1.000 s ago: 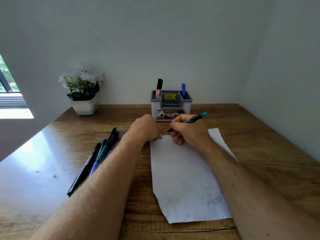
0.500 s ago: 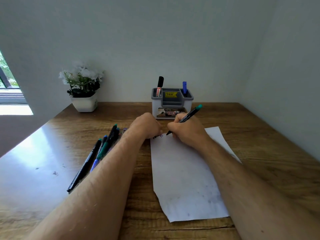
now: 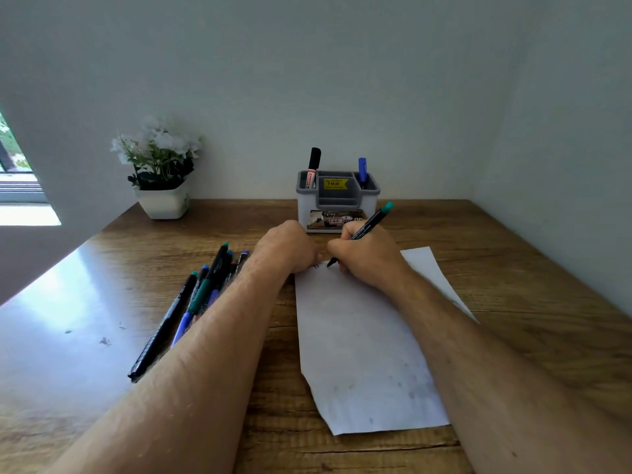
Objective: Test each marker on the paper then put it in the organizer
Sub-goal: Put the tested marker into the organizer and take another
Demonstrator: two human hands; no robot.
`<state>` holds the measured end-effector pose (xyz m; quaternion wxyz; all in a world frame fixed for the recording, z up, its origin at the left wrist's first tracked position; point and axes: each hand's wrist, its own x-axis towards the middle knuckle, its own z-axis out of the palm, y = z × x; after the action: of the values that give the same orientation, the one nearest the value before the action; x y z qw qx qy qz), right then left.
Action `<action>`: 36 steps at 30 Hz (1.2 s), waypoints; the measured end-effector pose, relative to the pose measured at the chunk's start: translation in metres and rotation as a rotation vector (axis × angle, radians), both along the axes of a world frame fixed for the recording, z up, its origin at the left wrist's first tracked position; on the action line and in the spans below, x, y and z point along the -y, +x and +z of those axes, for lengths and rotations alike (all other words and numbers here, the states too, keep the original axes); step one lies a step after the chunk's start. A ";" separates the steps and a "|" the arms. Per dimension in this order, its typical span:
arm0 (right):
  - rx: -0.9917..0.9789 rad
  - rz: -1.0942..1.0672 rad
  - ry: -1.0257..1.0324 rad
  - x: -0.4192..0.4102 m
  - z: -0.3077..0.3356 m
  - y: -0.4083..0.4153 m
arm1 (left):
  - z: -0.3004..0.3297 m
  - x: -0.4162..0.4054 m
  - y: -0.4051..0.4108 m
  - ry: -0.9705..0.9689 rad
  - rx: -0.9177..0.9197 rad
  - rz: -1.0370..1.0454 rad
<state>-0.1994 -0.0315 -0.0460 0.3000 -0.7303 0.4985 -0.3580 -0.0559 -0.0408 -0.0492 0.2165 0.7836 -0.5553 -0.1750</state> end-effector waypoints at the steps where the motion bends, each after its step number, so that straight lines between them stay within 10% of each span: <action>1: 0.001 -0.002 0.000 0.000 0.000 0.000 | 0.000 0.000 0.000 0.002 0.002 0.002; 36: -0.020 -0.006 -0.026 0.000 -0.001 -0.001 | 0.002 -0.002 -0.001 0.008 0.035 0.006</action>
<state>-0.2002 -0.0311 -0.0469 0.2844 -0.7360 0.4992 -0.3581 -0.0569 -0.0387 -0.0468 0.2043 0.7891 -0.5560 -0.1628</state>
